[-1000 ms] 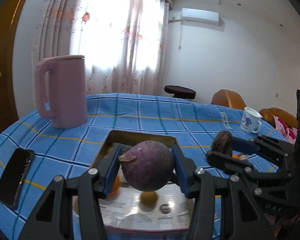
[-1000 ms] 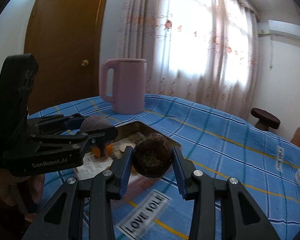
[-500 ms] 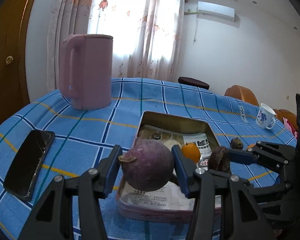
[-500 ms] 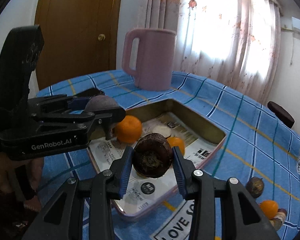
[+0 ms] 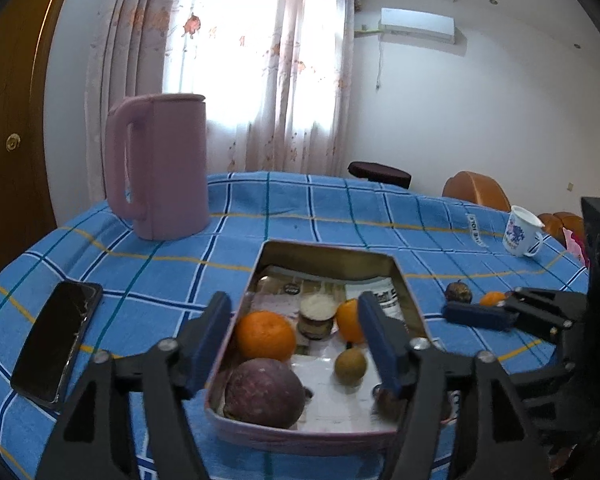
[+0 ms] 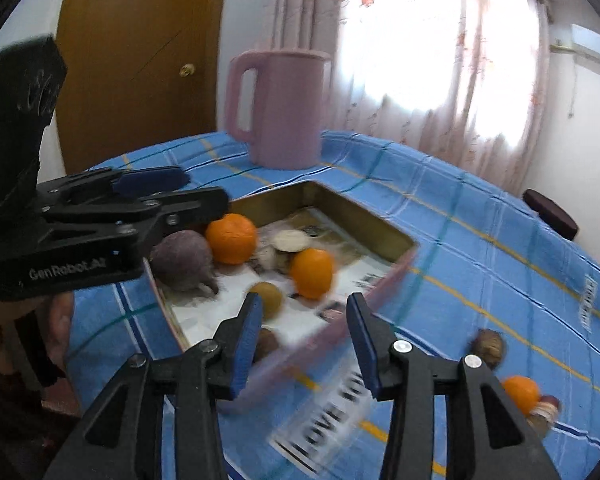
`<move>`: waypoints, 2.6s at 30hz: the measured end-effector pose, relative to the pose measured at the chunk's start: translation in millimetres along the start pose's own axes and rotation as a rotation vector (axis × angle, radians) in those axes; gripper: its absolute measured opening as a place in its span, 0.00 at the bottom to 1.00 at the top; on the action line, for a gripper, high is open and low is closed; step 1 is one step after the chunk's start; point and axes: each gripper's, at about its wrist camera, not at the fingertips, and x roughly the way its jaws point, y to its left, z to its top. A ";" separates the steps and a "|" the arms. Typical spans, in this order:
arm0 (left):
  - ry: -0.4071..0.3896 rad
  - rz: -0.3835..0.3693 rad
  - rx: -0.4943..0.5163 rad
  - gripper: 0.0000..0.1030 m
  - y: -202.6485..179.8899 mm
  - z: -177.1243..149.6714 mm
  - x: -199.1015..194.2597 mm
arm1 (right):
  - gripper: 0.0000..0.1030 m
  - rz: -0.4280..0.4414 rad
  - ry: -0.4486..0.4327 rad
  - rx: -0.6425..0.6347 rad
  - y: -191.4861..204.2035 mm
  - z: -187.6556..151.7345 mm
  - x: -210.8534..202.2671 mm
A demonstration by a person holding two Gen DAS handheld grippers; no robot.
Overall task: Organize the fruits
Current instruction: 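Open the left tool to drop the purple fruit into the tin while the right tool drops the dark fruit, then grasp the brown-and-white striped cylinder with the right tool while the left tool moves toward the loose fruits, then lower the left tool onto the small greenish round fruit and close it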
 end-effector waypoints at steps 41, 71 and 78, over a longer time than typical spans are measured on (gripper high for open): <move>0.177 -0.301 0.228 0.86 -194.6 -6.3 63.1 | 0.38 -0.250 0.056 0.361 -177.3 -78.1 -61.2; 0.427 -0.314 0.227 0.59 -232.9 -16.1 120.4 | 0.38 -0.279 0.052 0.387 -186.9 -84.7 -70.6; 0.458 -0.349 0.215 0.46 -229.0 -19.2 123.1 | 0.38 -0.277 0.050 0.388 -187.1 -85.0 -70.6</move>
